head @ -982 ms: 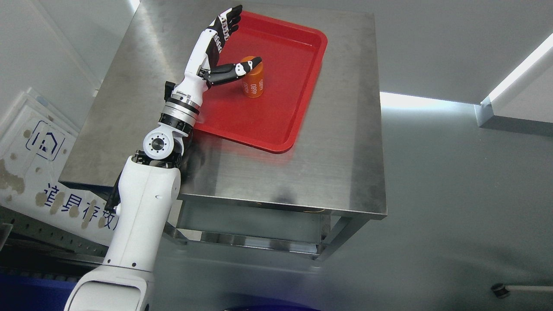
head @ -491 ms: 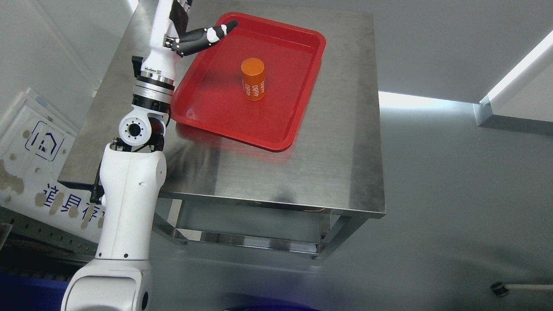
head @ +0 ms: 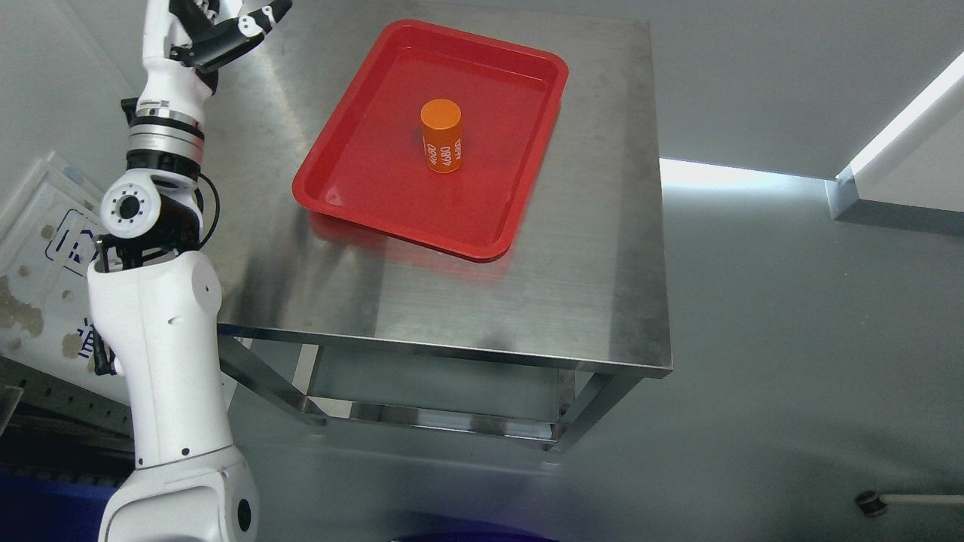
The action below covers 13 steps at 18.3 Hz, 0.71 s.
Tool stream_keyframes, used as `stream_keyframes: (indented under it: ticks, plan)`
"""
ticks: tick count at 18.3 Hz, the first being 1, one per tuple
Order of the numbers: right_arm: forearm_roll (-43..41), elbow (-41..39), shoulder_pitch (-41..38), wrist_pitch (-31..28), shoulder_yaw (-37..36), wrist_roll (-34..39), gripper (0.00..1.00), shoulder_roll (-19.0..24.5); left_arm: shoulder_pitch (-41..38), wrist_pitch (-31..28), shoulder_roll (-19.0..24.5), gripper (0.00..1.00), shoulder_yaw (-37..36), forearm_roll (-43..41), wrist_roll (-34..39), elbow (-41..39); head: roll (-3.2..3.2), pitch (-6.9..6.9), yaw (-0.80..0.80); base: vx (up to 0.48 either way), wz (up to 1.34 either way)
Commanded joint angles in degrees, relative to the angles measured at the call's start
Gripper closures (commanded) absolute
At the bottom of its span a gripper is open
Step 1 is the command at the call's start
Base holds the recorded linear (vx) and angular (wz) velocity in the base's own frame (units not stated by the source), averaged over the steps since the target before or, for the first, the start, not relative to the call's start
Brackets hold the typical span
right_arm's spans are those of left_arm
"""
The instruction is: Grab orange capacitor from left shelf to right desk
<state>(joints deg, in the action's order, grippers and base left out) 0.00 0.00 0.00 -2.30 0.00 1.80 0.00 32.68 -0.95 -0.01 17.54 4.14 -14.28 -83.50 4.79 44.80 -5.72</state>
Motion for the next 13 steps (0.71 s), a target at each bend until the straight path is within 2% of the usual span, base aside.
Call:
stream_keyframes:
  ticks: [1,5,8,9,12,13]
  plan:
    - [0.0,-1.3,-1.9,0.0,-0.6,0.0,0.00,-1.0,-5.2,0.5,1.0,0.00,12.4,0.2,0.0,-11.1,0.00,0.00,0.00,0.000,0.00]
    - [0.0,-1.3,-1.9,0.0,-0.7,0.0,0.00,-1.0,-12.6,3.2,1.0,0.00,9.1,0.3,-0.1,-11.2,0.00,0.00,0.00,-0.003,0.00]
    - [0.0,-1.3,-1.9,0.0,-0.7,0.0,0.00,-1.0,-18.1,11.4,1.0,0.00,4.1,0.2,2.1,-11.2,0.00,0.00,0.00,-0.011,0.00]
    - [0.0,-1.3,-1.9,0.0,-0.7,0.0,0.00,-1.0,-18.8,12.9,1.0,0.00,2.3,0.2,5.2,-11.2,0.00,0.00,0.00,0.000,0.00]
    - [0.0,-1.3,-1.9,0.0,-0.6,0.0,0.00,-1.0,-18.8,13.1,1.0,0.00,-4.1,0.2,22.7,-11.2,0.00,0.00,0.00,0.000,0.00]
    - [0.0,-1.3,-1.9,0.0,-0.7,0.0,0.00,-1.0,-19.1,13.1,1.0,0.00,-6.9,0.2,25.8,-11.2,0.00,0.00,0.00,0.000,0.00]
